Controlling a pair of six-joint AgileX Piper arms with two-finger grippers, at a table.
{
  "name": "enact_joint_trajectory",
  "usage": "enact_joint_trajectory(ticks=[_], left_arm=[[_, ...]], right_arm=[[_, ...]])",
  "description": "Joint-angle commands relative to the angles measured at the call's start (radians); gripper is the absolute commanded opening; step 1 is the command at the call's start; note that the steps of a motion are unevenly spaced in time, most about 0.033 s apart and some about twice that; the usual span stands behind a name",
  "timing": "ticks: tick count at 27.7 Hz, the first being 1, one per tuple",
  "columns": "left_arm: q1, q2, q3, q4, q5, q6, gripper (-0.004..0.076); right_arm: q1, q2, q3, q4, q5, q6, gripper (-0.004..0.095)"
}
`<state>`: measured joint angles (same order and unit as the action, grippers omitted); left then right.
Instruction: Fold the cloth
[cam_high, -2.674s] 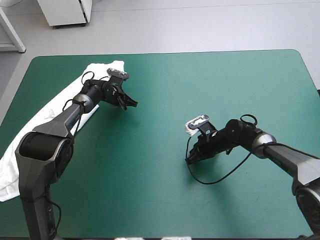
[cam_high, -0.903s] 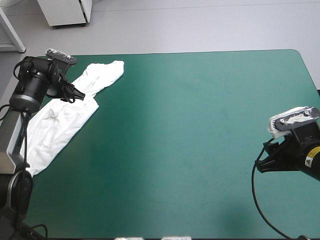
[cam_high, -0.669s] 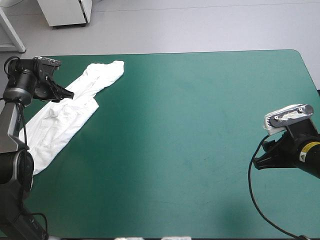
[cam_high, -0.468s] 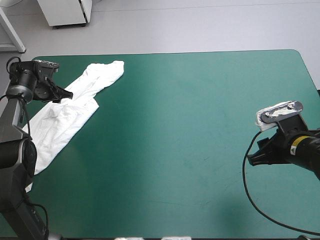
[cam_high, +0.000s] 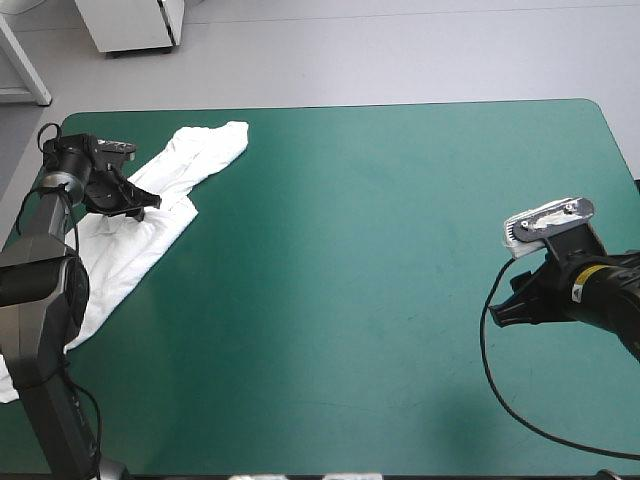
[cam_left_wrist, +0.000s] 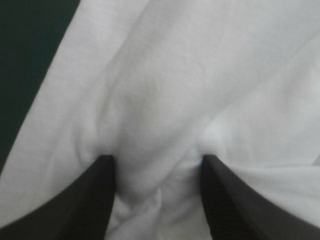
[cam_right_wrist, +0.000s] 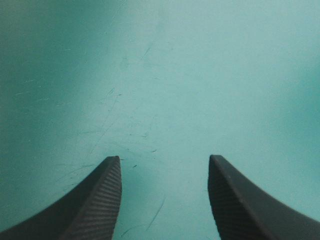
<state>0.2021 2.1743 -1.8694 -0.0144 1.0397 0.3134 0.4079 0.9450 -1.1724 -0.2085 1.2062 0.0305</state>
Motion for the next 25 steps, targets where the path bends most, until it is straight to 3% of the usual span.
enact_joint_trajectory(ticks=[1, 4, 13, 22, 25], left_arm=[[0.001, -0.026, -0.015, -0.060, 0.012, 0.009, 0.0266], [-0.001, -0.026, -0.015, -0.105, 0.036, 0.064, 0.0003], [-0.122, -0.050, -0.017, -0.144, 0.140, 0.162, -0.0010], [-0.406, -0.087, -0.057, -0.151, 0.203, 0.170, -0.0010], [-0.586, -0.091, -0.089, -0.192, 0.234, 0.170, -0.0010]], right_arm=[[-0.007, -0.006, -0.030, -0.049, -0.064, -0.011, 0.0507], [-0.007, -0.006, -0.030, -0.050, -0.074, -0.011, 0.0507], [-0.007, -0.006, -0.030, -0.043, -0.083, -0.011, 0.0507], [-0.007, -0.006, -0.030, -0.036, -0.083, -0.009, 0.0494], [-0.007, -0.006, -0.030, -0.002, -0.086, -0.006, 0.0492]])
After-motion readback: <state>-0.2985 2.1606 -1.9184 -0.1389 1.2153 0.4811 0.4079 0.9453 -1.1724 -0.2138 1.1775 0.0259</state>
